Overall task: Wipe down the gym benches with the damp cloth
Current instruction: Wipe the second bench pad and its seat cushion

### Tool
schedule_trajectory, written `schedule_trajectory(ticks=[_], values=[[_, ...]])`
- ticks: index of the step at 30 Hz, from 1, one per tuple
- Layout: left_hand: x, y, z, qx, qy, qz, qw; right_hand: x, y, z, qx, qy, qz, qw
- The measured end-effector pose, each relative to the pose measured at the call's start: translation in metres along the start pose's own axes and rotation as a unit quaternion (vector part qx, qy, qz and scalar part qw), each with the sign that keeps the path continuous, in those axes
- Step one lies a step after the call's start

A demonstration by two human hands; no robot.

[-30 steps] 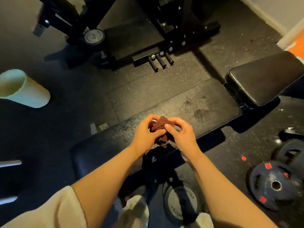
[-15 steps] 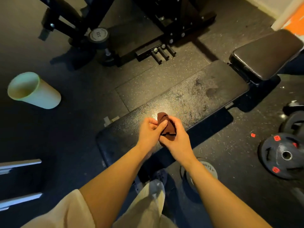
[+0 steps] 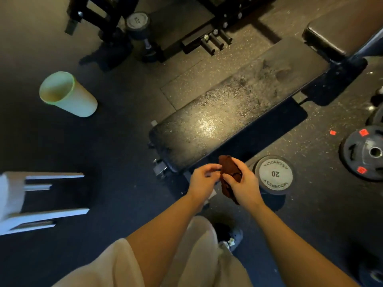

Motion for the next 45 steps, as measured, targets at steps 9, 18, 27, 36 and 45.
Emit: schedule_trajectory(ticks=[9, 18, 27, 36, 45], values=[[0.047, 0.108, -0.023, 0.062, -0.028, -0.004, 0.998, -0.026, -0.121, -0.011, -0.001, -0.049, 0.055, 0.997], [0.116, 0.238, -0.034, 0.002, -0.029, -0.050, 0.998, -0.039, -0.287, -0.052, 0.104, -0.082, 0.112, 0.985], [0.151, 0.287, -0.073, -0.056, -0.049, 0.037, 0.997, -0.038, -0.345, -0.031, 0.156, -0.077, -0.015, 0.985], [0.199, 0.299, -0.144, -0.043, -0.113, 0.069, 0.990, 0.005, -0.352, 0.040, -0.183, 0.112, 0.075, 0.974], [0.279, 0.281, -0.187, -0.086, -0.189, 0.035, 0.978, 0.086, -0.377, 0.041, -0.335, 0.350, 0.206, 0.851]])
Point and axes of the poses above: each hand's wrist, its own x-axis towards the middle knuckle, its own y-axis out of the back of the hand, z = x × y, the point moved 4 cm from there along x, towards the middle knuckle, and after that the axes turned 12 degrees about z, right-handed, at the moved point
